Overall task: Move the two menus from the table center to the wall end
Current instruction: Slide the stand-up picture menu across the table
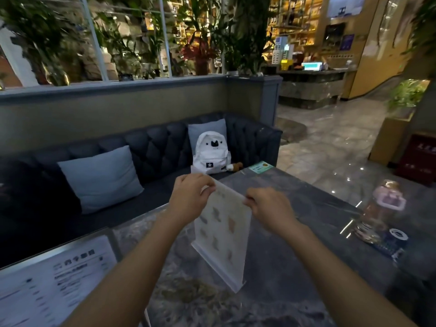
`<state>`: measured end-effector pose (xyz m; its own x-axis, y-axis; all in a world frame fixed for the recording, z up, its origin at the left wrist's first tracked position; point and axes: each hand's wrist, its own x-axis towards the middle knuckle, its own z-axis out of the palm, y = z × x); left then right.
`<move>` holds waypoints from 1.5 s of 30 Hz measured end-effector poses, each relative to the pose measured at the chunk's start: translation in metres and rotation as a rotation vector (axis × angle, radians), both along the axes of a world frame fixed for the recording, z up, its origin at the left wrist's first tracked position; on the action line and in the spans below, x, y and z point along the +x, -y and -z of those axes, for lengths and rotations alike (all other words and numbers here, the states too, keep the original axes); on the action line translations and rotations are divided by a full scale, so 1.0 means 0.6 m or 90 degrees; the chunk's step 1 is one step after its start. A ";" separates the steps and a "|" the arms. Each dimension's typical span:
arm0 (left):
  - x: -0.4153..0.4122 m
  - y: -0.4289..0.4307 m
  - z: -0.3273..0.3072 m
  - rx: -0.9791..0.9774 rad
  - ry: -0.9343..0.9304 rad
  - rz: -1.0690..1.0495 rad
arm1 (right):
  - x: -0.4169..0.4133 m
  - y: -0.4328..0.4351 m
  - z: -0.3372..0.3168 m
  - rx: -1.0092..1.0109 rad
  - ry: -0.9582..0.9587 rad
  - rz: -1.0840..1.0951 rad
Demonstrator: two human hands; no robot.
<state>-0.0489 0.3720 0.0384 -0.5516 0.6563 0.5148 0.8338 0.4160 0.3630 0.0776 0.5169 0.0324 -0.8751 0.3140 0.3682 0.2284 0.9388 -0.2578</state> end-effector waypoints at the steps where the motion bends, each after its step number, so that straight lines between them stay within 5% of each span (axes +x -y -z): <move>1: 0.002 -0.003 -0.007 0.045 -0.025 0.010 | -0.001 -0.001 0.001 -0.005 -0.001 -0.004; 5: -0.004 -0.012 -0.036 -0.013 -0.076 0.077 | 0.001 -0.001 0.002 -0.020 -0.003 -0.041; 10: -0.008 0.001 -0.030 -0.181 0.060 0.125 | 0.008 -0.014 -0.004 -0.088 0.006 -0.091; 30: 0.002 0.125 -0.017 -0.171 0.054 -0.094 | -0.015 -0.048 0.031 -0.358 -0.065 -0.093; 37: 0.000 0.186 -0.010 -0.184 0.084 -0.159 | -0.030 -0.031 0.071 -0.701 -0.129 -0.065; 45: 0.036 0.205 0.000 -0.135 0.093 -0.156 | -0.087 -0.024 0.072 -0.797 -0.154 -0.039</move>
<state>-0.0275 0.2492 0.0382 -0.7636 0.5791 0.2857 0.6456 0.6762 0.3550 0.0253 0.5312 -0.0108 -0.8526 0.5226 0.0027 0.0169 0.0328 -0.9993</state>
